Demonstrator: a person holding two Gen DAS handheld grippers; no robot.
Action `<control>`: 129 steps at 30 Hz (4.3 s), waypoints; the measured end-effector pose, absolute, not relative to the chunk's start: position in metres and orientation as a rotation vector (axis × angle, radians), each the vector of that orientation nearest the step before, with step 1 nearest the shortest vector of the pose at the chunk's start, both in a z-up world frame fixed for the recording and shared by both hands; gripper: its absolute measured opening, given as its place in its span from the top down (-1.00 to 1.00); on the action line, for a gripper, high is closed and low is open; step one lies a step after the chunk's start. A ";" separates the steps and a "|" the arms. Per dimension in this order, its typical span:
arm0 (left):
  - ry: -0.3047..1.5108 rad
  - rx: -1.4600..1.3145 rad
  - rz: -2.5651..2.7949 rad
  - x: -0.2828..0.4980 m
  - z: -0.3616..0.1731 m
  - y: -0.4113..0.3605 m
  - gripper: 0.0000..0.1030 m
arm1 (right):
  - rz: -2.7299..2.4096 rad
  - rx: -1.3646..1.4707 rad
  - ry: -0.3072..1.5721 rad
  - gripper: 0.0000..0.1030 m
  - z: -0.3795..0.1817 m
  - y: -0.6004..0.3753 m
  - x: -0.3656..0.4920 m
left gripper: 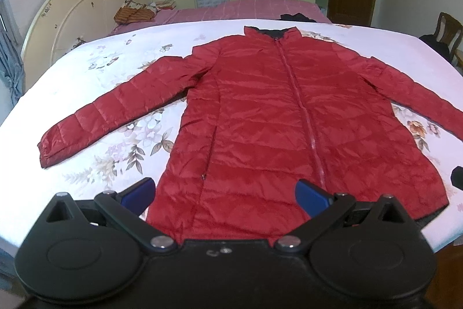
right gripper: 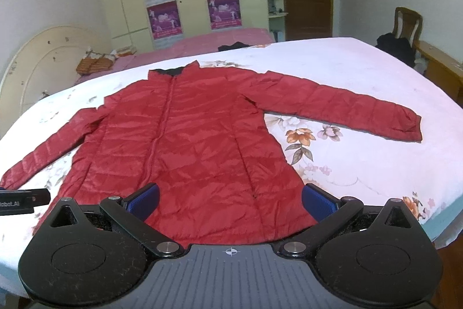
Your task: Fold large clothes
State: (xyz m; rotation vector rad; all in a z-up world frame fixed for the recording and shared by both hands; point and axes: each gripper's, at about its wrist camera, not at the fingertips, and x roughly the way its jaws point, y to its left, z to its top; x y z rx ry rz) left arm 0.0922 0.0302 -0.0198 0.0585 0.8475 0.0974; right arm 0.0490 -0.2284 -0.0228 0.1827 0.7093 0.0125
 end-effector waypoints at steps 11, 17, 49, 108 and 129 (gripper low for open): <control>0.851 0.060 0.069 0.161 -0.036 0.059 -0.99 | -0.076 0.189 0.729 -1.00 -0.034 -0.214 0.102; 0.848 0.062 0.053 0.196 -0.044 0.076 -0.99 | -0.145 0.222 0.709 -1.00 -0.033 -0.215 0.123; 0.858 0.042 0.193 0.324 -0.080 -0.018 -0.96 | -0.269 0.280 0.745 -0.99 -0.082 -0.436 0.246; 0.871 -0.085 0.226 0.347 -0.084 0.084 -0.65 | 0.350 0.360 0.761 0.66 -0.056 -0.214 0.405; 0.909 -0.078 -0.057 0.386 -0.106 0.044 -0.88 | 0.356 0.369 0.808 -0.77 -0.070 -0.199 0.410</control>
